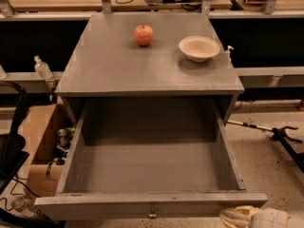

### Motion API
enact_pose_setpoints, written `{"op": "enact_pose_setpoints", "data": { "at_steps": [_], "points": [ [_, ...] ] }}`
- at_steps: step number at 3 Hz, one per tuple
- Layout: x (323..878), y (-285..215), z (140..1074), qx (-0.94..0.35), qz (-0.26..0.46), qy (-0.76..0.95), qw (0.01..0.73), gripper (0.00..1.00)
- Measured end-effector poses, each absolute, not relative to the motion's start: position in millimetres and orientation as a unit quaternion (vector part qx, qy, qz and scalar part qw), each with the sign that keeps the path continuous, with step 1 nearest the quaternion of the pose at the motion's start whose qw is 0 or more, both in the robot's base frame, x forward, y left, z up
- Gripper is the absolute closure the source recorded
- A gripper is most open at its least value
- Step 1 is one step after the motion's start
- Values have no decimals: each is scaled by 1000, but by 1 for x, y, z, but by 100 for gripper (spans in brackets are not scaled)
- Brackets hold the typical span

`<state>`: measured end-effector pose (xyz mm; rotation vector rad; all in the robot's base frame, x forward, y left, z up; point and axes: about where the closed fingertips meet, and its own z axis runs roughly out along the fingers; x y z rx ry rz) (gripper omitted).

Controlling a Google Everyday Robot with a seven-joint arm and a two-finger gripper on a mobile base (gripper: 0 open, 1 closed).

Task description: Close top drawer

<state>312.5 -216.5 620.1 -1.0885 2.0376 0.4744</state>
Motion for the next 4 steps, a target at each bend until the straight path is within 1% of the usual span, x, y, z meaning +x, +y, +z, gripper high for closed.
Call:
{"op": "enact_pose_setpoints", "data": {
  "at_steps": [1,2,3,4],
  "points": [
    [335,-211,617,-436,186,786,397,100],
    [335,-211,617,-436,186,786,397,100],
    [361,-204,618,-444,186,773,413,100],
    [362,-203,618,-444,186,772,414,100]
  ]
}}
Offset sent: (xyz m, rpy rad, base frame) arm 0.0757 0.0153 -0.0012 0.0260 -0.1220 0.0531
